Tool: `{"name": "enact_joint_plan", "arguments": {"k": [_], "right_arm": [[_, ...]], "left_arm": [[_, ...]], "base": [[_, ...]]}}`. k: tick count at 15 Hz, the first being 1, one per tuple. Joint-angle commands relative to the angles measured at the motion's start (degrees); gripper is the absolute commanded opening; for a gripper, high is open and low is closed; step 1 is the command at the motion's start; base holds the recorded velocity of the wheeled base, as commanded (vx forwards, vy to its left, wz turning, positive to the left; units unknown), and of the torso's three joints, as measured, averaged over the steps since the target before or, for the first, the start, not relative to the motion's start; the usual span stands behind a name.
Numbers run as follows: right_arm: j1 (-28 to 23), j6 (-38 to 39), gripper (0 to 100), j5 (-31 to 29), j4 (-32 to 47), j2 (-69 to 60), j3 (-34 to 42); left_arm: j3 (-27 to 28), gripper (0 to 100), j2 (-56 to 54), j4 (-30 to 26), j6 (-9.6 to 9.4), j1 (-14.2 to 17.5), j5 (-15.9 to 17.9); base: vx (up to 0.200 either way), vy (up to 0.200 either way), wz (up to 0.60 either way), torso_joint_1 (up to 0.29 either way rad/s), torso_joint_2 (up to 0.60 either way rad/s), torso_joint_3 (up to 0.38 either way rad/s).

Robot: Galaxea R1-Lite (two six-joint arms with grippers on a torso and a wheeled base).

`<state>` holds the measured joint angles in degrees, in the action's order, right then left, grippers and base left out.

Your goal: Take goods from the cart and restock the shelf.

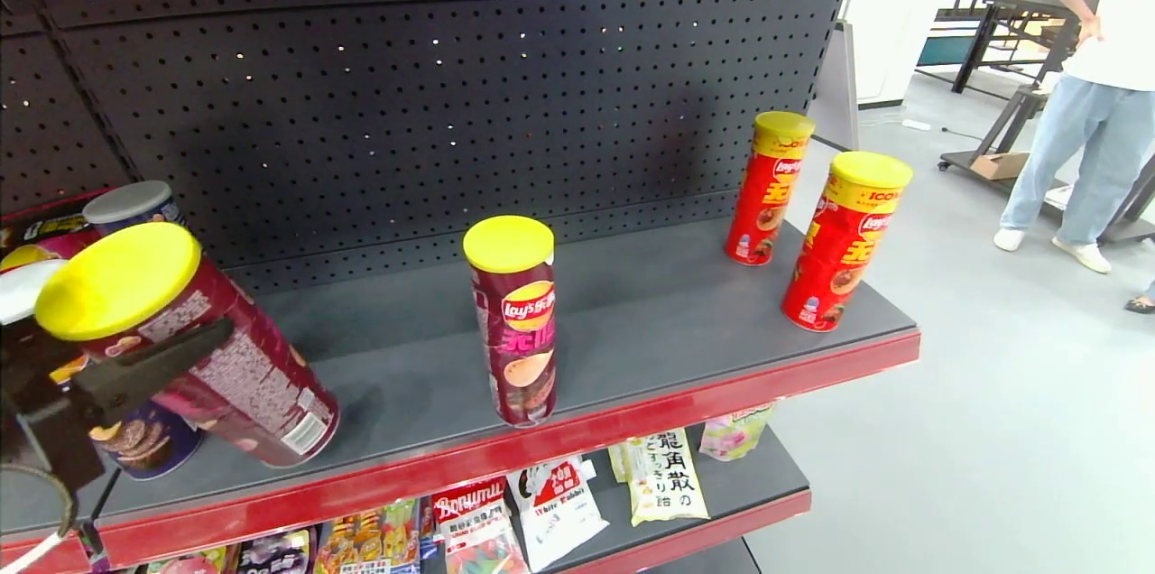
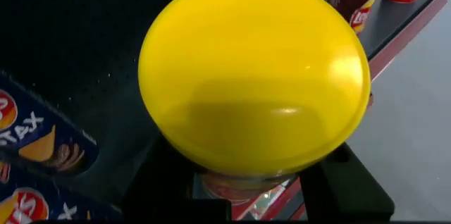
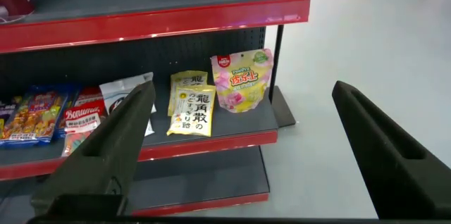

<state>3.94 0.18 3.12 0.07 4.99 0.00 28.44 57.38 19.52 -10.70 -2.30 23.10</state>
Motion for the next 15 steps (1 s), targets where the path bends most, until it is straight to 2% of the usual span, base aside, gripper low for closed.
{"name": "enact_joint_plan", "arguments": {"k": [1, 4, 5, 6, 8, 11, 14, 15], "right_arm": [[0.0, 0.0, 100, 0.0, 0.0, 0.3, 0.0], [0.0, 0.0, 100, 0.0, 0.0, 0.3, 0.0], [0.0, 0.0, 100, 0.0, 0.0, 0.3, 0.0], [0.0, 0.0, 100, 0.0, 0.0, 0.3, 0.0], [0.0, 0.0, 100, 0.0, 0.0, 0.3, 0.0], [0.0, 0.0, 100, 0.0, 0.0, 0.3, 0.0], [0.0, 0.0, 100, 0.0, 0.0, 0.3, 0.0], [0.0, 0.0, 100, 0.0, 0.0, 0.3, 0.0]], "left_arm": [[0.8, 0, 7.9, 3.8, 0.07, -1.7, -0.2], [2.5, 0, 12.2, 5.5, 0.33, -2.6, -0.5], [3.2, 0, 13.3, 5.8, 1.12, -4.0, -0.7], [4.3, 0, 14.7, 6.6, 2.79, -4.6, -1.0], [7.9, 0, 18.4, 7.1, 4.2, -6.7, -1.7], [13.5, 0, 25.8, 9.3, 4.29, -7.0, -3.3], [15.9, 0, 30.5, 12.6, 4.38, -8.5, -4.6], [18.2, 0, 33.5, 13.4, 4.46, -9.4, -4.8]], "base": [[0.0, 0.0, 0.0, 0.0, 0.0, 0.0], [0.0, 0.0, 0.0, 0.0, 0.0, 0.0], [0.0, 0.0, 0.0, 0.0, 0.0, 0.0], [0.0, 0.0, 0.0, 0.0, 0.0, 0.0], [0.0, 0.0, 0.0, 0.0, 0.0, 0.0], [0.0, 0.0, 0.0, 0.0, 0.0, 0.0], [0.0, 0.0, 0.0, 0.0, 0.0, 0.0], [0.0, 0.0, 0.0, 0.0, 0.0, 0.0]]}}
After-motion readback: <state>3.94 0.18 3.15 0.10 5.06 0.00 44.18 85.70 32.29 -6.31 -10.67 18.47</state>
